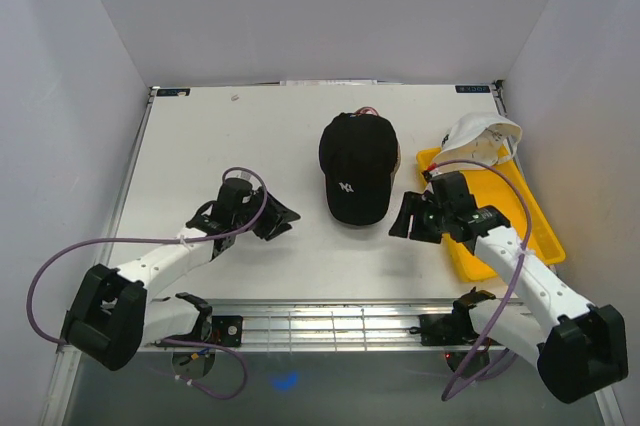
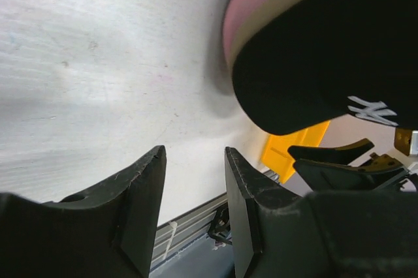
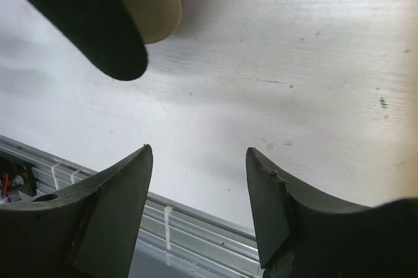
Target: Stack the hats
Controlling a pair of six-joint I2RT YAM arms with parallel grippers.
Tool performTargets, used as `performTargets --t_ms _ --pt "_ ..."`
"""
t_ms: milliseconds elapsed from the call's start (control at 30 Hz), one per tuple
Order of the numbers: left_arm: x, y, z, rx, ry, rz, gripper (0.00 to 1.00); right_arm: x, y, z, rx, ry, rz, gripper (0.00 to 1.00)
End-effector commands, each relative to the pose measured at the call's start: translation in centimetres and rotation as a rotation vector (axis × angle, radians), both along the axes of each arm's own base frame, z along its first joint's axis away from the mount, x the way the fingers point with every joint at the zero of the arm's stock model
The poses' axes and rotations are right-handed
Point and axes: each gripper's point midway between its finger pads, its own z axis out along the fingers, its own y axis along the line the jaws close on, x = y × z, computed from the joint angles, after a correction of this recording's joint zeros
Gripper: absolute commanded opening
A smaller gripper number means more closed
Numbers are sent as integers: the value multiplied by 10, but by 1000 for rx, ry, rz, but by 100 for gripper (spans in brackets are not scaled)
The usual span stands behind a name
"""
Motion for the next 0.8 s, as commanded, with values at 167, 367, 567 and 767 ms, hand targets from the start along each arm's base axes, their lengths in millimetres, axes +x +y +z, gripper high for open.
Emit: performTargets --t_ms 167,367,567,767 --pt "4 -8 65 -50 -181 -93 52 63 -9 120 -24 -239 -109 65" --pt "1 -4 93 -31 -249 -105 52 128 10 192 4 -374 -125 68" --pt "2 0 109 -7 -284 -106 52 179 27 222 60 -401 -95 70" --pt "7 -1 123 -7 -309 -104 52 206 39 196 87 -324 -59 72"
